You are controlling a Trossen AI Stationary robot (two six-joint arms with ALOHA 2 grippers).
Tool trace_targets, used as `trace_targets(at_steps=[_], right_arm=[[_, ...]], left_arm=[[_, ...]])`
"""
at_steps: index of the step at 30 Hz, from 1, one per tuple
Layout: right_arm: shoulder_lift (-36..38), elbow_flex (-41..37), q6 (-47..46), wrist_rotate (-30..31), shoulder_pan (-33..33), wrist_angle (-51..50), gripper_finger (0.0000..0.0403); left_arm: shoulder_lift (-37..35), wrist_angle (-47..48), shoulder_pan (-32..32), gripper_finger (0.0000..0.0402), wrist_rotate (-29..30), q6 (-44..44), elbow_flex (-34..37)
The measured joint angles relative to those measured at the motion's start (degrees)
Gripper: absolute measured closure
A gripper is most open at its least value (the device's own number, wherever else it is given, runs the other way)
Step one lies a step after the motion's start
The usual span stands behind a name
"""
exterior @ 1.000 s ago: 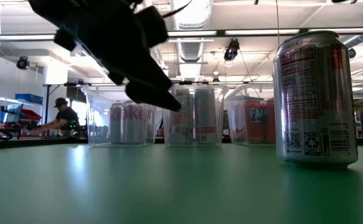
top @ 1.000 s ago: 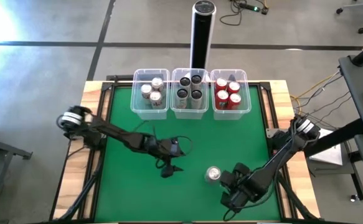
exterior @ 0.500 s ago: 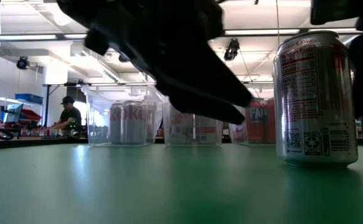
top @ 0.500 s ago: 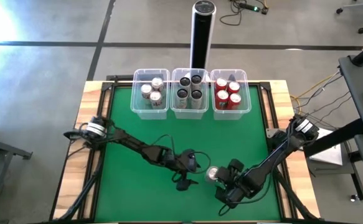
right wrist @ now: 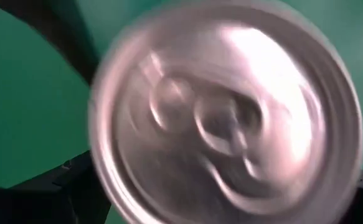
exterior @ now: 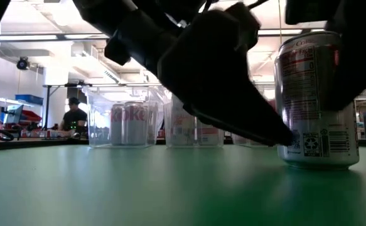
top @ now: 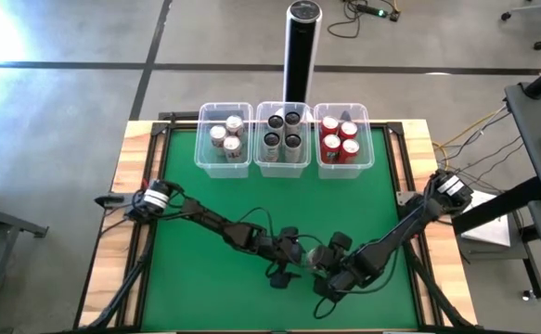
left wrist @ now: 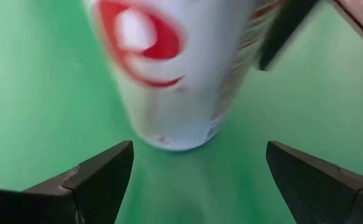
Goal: Sort soda cans
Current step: Put the silver can into the top left transparent bin
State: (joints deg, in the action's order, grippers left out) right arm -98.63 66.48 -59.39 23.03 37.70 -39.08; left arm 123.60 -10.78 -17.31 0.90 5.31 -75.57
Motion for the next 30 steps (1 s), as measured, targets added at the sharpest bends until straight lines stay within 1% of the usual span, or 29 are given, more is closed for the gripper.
trace_targets(at_steps=[3,7,11,16,20,23,27,30], right_arm=[[0.0,0.0,2.5,0.1,-1.0,3.0,0.0035],[0.0,0.0,4.9,0.1,-2.6,5.6,0.0035],[0.0,0.0,5.5,-0.8,-3.5,5.6,0.0035],[0.0,0.0,5.3,-5.3,-3.3,5.3,0.0035],[-0.1,0.0,4.8,-4.8,-3.4,5.4,0.0038],[-0.1,0.0,5.3,-5.0,-4.0,5.5,0.0058],[-0.1,0.0,6.0,-5.0,-4.7,5.5,0.0107],[-0.1,0.2,6.9,-5.1,-5.0,5.5,0.0111]], left_arm=[[-0.7,0.2,0.3,0.0051,0.3,1.3,1.4],[-2.3,-0.2,0.2,0.0051,2.3,1.9,3.8],[-4.0,-0.7,0.2,0.0051,2.7,3.0,6.7],[-5.7,-0.9,0.3,0.0051,2.7,3.8,9.3],[-6.4,-2.1,0.3,0.0051,2.7,4.7,10.2],[-6.4,-2.6,0.3,0.0051,2.7,4.9,10.1],[-6.9,-2.5,0.3,0.0051,2.7,4.9,10.1],[-8.4,-1.2,0.4,0.0051,2.9,4.9,10.6]])
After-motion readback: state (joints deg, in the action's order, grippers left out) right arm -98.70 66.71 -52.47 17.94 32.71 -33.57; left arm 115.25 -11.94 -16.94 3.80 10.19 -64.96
